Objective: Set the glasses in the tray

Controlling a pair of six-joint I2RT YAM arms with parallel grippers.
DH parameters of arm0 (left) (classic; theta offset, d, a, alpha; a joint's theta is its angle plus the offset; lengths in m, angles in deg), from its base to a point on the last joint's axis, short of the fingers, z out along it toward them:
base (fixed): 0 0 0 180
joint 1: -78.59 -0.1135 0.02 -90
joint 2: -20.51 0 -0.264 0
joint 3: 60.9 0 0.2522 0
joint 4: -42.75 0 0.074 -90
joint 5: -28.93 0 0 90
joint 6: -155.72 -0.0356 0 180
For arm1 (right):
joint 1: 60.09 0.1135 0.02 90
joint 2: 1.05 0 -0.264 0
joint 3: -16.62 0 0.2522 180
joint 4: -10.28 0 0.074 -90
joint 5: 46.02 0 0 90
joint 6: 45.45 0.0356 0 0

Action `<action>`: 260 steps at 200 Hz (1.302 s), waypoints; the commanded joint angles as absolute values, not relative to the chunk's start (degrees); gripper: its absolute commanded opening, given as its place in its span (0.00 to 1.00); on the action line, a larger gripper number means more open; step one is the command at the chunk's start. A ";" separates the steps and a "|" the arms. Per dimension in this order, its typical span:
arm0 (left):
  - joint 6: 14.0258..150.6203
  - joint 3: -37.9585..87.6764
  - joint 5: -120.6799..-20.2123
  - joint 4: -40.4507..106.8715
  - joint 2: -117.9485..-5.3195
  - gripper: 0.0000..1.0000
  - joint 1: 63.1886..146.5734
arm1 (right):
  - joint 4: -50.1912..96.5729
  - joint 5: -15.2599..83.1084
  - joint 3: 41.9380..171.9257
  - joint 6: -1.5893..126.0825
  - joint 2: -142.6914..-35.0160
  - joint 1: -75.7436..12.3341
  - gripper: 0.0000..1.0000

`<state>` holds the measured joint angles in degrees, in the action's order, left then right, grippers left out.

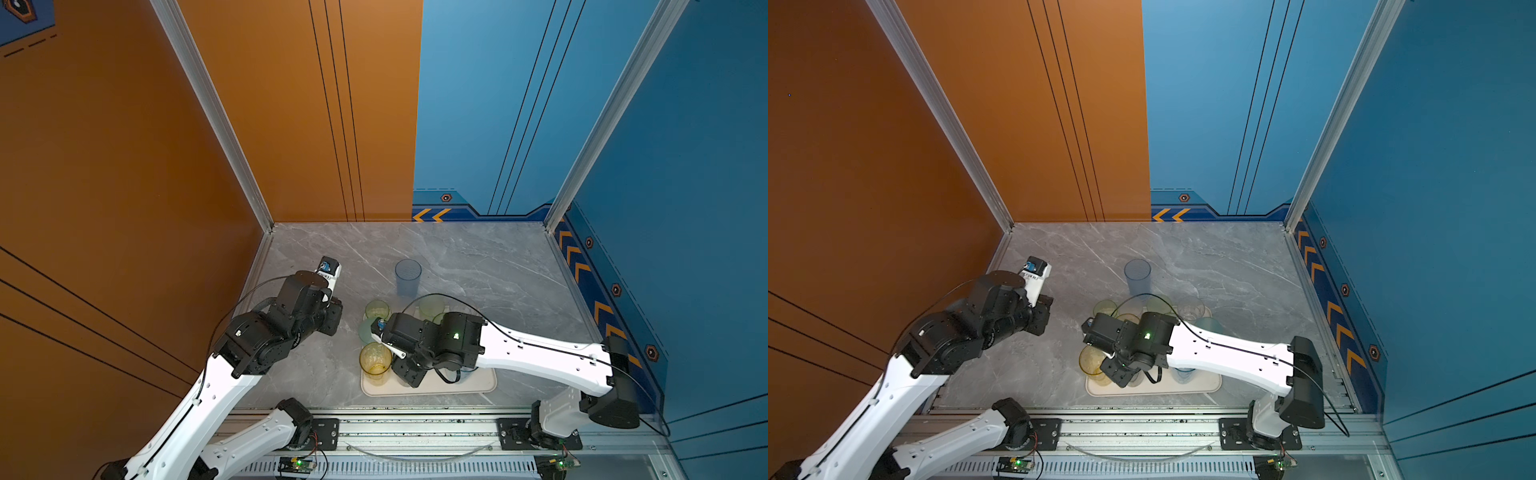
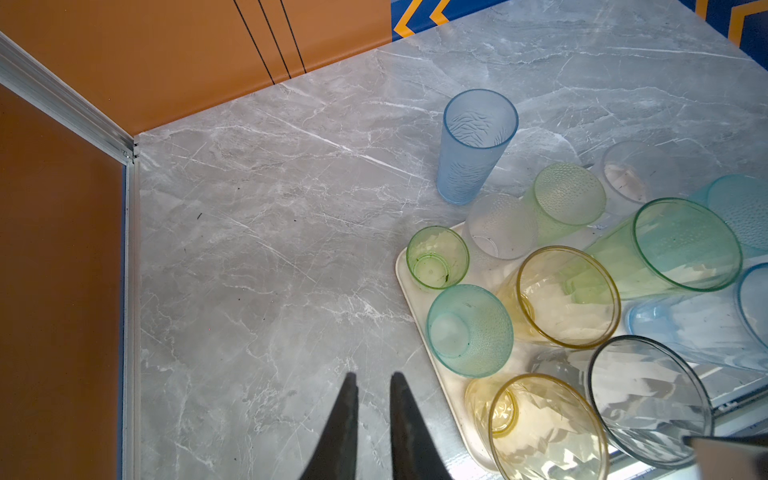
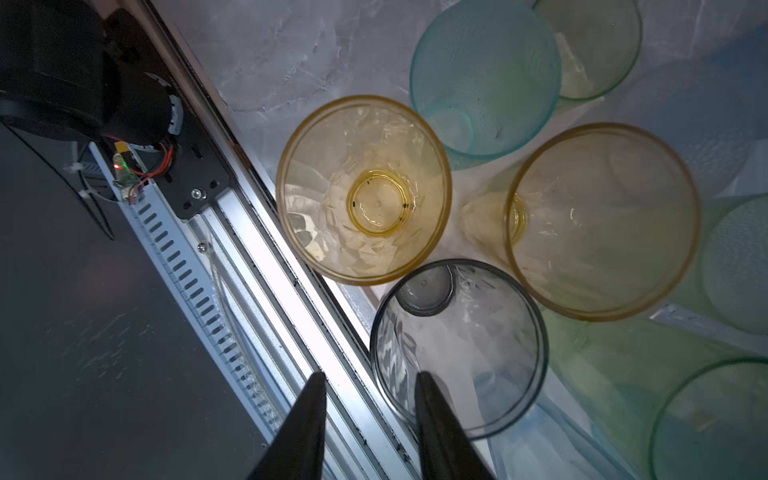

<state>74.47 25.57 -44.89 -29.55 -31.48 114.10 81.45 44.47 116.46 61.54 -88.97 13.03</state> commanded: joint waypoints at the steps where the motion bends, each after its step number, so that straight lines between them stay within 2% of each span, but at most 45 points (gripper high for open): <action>1: 73.80 26.12 -46.62 -30.51 -32.34 0.17 113.34 | 81.94 48.22 115.88 63.41 -81.42 12.07 0.36; 26: 74.36 24.84 -49.52 -28.02 -33.99 0.16 113.48 | 86.09 54.52 111.08 69.14 -71.66 6.78 0.35; 44: 74.68 23.62 -51.29 -25.53 -35.28 0.16 114.45 | 91.64 57.74 106.91 74.64 -64.98 0.57 0.31; 64: 74.68 22.87 -51.19 -23.15 -37.39 0.16 116.54 | 97.20 58.63 102.34 78.76 -58.30 -6.09 0.25; 88: 74.29 23.01 -51.13 -21.00 -40.69 0.15 118.56 | 98.45 55.08 97.50 80.28 -53.44 -11.84 0.21; 189: 72.35 24.57 -54.63 -15.22 -47.32 0.16 119.15 | 90.18 43.21 89.37 78.67 -58.69 -15.77 0.22; 260: 71.78 23.97 -56.59 -14.43 -48.21 0.16 117.01 | 88.55 41.15 88.22 77.94 -61.76 -15.87 0.22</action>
